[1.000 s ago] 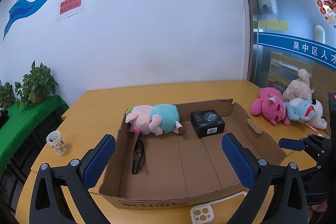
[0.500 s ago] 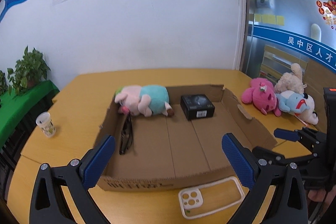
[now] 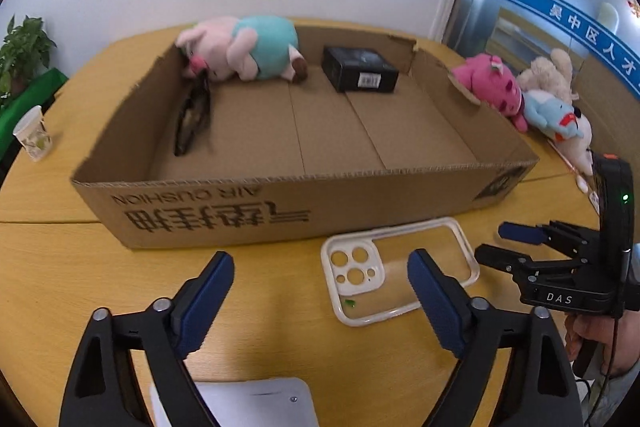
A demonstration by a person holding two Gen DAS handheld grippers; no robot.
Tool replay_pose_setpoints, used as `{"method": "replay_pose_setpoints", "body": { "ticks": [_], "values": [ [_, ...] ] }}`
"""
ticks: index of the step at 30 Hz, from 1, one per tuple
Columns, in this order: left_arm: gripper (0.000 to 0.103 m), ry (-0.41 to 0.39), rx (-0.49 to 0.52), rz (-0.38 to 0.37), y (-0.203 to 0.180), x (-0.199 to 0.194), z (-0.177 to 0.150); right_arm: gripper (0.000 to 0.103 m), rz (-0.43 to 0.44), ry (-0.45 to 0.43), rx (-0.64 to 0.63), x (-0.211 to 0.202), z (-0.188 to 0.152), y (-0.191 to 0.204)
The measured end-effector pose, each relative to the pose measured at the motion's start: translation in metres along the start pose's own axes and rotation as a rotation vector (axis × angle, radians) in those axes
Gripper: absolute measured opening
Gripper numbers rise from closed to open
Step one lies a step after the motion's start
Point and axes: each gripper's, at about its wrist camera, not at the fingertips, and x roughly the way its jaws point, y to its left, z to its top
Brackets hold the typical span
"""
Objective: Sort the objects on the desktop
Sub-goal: 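Move the right gripper back to the white-rimmed clear phone case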
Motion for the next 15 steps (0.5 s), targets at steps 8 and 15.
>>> {"method": "replay_pose_setpoints", "body": {
  "ticks": [8, 15],
  "values": [
    [0.046, 0.123, -0.012, -0.044, -0.003, 0.033, -0.006, 0.024, -0.021, 0.023, -0.080, 0.019, -0.005, 0.012],
    [0.024, 0.209, -0.003, -0.055, -0.010, 0.054, -0.014, 0.011, 0.004, 0.013, -0.037, 0.015, -0.010, -0.005]
  ]
}}
